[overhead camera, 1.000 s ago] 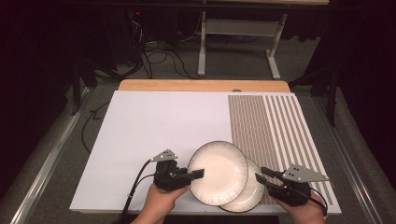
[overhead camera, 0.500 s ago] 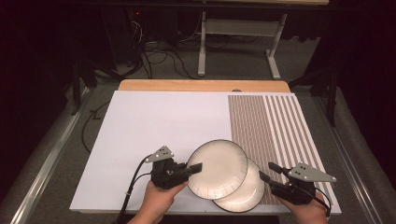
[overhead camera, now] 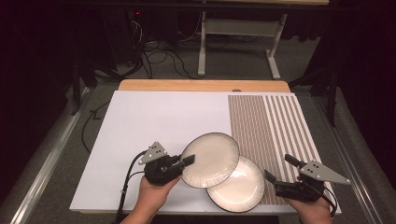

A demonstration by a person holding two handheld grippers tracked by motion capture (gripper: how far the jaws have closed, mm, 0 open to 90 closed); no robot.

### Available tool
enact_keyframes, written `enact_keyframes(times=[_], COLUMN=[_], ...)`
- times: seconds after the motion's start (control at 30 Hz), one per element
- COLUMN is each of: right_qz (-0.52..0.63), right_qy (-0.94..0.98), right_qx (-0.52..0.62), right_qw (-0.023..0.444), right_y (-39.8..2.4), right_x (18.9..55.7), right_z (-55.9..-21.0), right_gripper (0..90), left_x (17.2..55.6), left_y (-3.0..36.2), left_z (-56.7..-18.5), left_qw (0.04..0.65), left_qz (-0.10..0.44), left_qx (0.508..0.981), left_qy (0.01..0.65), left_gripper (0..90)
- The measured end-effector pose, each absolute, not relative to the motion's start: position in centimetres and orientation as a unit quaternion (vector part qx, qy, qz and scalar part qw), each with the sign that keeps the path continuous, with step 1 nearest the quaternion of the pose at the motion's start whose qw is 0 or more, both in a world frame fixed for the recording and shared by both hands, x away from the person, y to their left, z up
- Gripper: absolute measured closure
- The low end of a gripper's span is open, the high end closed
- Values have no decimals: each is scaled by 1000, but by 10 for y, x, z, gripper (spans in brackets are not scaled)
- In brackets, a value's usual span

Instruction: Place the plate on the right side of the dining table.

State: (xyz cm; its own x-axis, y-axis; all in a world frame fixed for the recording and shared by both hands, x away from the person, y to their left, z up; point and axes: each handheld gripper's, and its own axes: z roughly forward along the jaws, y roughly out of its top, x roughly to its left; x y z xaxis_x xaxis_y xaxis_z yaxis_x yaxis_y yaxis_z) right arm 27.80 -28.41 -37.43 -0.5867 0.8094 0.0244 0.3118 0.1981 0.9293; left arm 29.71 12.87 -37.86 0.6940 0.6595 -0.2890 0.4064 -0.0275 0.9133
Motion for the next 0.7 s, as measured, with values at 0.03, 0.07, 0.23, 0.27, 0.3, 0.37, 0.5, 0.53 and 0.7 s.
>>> enact_keyframes(times=[0.03, 0.07, 0.23, 0.27, 0.3, 0.37, 0.5, 0.53, 0.7], right_qz=[507, 507, 512, 510, 510, 509, 515, 517, 529], right_qy=[731, 730, 720, 721, 720, 719, 718, 719, 726], right_qx=[383, 385, 395, 394, 395, 397, 387, 385, 364], right_qw=[248, 250, 253, 255, 257, 257, 262, 260, 246], right_y=[-286, -287, -294, -294, -294, -293, -289, -287, -273], right_x=[279, 279, 280, 281, 281, 280, 279, 279, 282], right_z=[-374, -373, -372, -372, -372, -370, -367, -366, -362], right_gripper=[9, 5, 4, 4, 4, 4, 5, 5, 10], left_x=[297, 296, 293, 293, 293, 292, 291, 290, 289], left_y=[129, 129, 126, 126, 126, 126, 127, 127, 127], left_z=[-378, -378, -375, -374, -374, -374, -372, -372, -368], left_qw=[587, 588, 582, 580, 579, 576, 569, 567, 560], left_qz=[113, 120, 146, 148, 151, 155, 166, 168, 177], left_qx=[710, 711, 724, 726, 728, 733, 742, 745, 757], left_qy=[371, 365, 340, 337, 334, 328, 313, 309, 287], left_gripper=[770, 770, 766, 765, 765, 763, 758, 758, 758])
